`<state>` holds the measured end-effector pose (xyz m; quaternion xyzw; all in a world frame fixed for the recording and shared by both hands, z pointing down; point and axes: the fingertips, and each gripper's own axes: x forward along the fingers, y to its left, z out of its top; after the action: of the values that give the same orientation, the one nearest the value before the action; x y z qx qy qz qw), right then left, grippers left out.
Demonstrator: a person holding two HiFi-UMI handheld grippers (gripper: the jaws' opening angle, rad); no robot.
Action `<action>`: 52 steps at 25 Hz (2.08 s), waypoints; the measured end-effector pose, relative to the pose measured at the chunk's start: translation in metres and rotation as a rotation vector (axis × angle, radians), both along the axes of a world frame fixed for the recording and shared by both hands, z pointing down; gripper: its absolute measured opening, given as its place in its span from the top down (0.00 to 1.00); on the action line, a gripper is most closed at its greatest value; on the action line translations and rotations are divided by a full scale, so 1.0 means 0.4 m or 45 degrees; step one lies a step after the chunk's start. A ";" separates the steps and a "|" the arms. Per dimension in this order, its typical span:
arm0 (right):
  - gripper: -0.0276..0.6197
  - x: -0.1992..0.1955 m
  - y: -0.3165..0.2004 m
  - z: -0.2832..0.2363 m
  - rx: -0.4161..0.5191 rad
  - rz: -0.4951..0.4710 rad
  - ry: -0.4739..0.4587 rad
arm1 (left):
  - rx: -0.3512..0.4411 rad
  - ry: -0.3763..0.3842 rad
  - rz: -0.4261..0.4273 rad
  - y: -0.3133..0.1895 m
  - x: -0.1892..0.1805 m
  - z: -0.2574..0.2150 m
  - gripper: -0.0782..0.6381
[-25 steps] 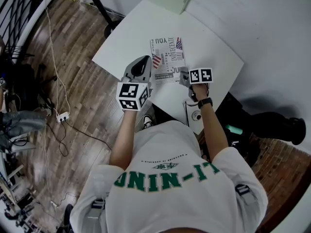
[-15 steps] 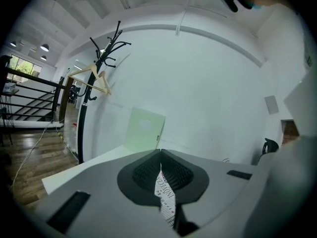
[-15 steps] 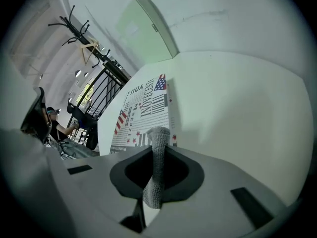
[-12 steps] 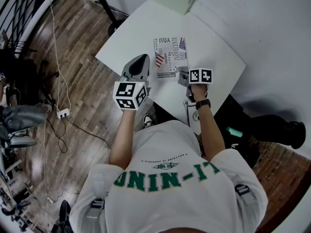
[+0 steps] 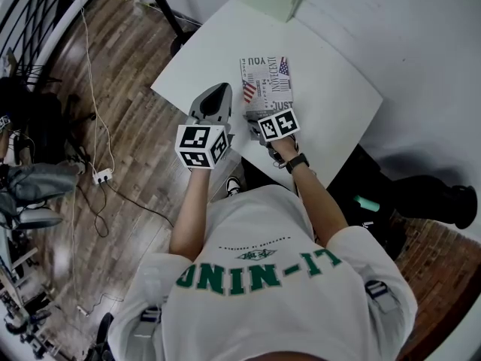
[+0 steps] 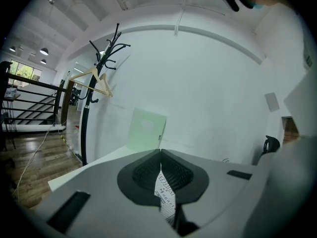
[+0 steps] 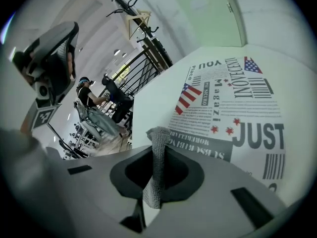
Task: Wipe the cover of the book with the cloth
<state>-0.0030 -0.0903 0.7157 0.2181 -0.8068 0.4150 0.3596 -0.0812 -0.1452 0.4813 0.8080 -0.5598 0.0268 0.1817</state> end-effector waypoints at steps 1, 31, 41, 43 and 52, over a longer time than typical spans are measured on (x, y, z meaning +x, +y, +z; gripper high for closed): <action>0.91 0.014 -0.005 -0.001 0.005 0.013 -0.001 | 0.001 -0.001 0.002 0.000 0.000 -0.001 0.87; 0.90 0.202 -0.264 -0.620 0.912 0.515 -0.302 | 0.149 -0.108 0.051 -0.029 0.043 -0.132 0.87; 0.90 0.169 -0.205 -0.907 1.427 0.664 -0.256 | 0.315 -0.225 -0.067 0.008 -0.016 -0.285 0.87; 0.90 0.159 -0.193 -0.899 1.433 0.669 -0.211 | 0.337 -0.233 -0.080 0.018 -0.019 -0.304 0.87; 0.90 0.123 -0.157 -0.879 1.374 0.641 -0.210 | 0.336 -0.222 -0.100 0.047 -0.045 -0.303 0.87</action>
<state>0.0462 -0.1530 0.3640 0.5214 -0.8522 0.0349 0.0250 -0.0991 -0.1262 0.3601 0.7970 -0.6032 0.0159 0.0257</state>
